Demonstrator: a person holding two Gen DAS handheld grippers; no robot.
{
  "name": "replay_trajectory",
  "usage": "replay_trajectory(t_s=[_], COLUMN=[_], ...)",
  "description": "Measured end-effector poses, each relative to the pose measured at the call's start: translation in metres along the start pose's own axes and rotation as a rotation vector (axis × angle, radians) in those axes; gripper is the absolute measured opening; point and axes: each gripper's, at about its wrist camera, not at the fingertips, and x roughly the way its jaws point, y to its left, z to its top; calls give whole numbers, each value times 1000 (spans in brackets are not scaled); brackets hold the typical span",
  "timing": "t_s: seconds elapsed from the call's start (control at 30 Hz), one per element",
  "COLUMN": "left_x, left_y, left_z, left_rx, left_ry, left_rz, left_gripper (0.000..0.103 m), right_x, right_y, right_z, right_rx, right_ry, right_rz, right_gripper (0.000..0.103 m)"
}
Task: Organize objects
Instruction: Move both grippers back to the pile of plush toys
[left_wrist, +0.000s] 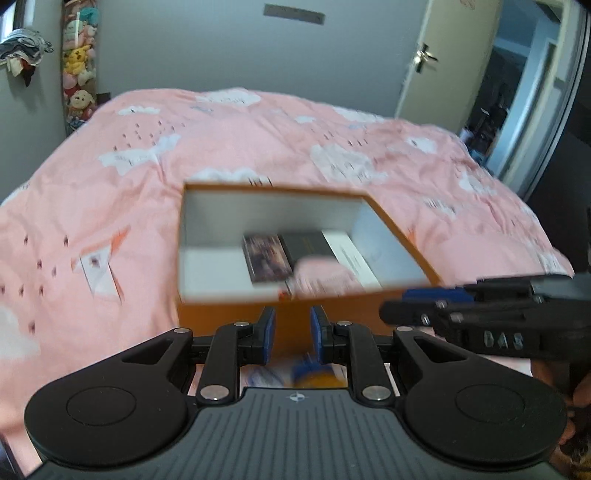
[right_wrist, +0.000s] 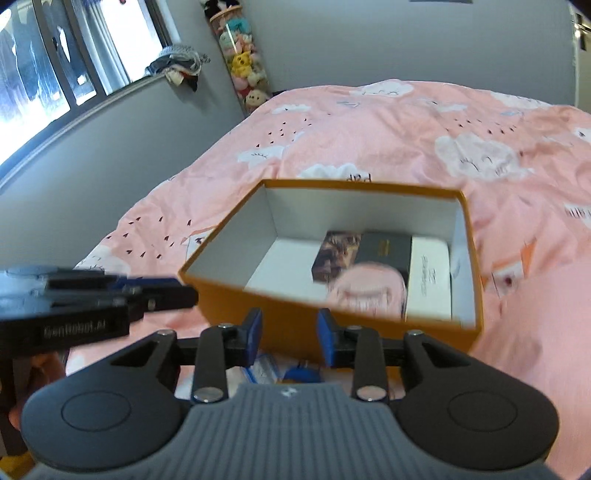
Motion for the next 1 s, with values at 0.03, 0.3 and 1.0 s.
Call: replay_trajectory(t_s=[0.03,0.3,1.0], left_x=[-1,1,-14], left_y=[-5,-14,-29], left_z=[-10,-62,-122], left_rx=[10,-11,132], left_ry=[15,175,283], left_rz=[-7,-67,-183], left_gripper=[22,22,54], right_x=[-4,-12,-3], right_y=[0,5,3], right_z=[-10,-66,-125], right_rx=[14,83,175], right_ry=[6,125,322], right_rz=[-2,-6,16], right_gripper=[35,35,35])
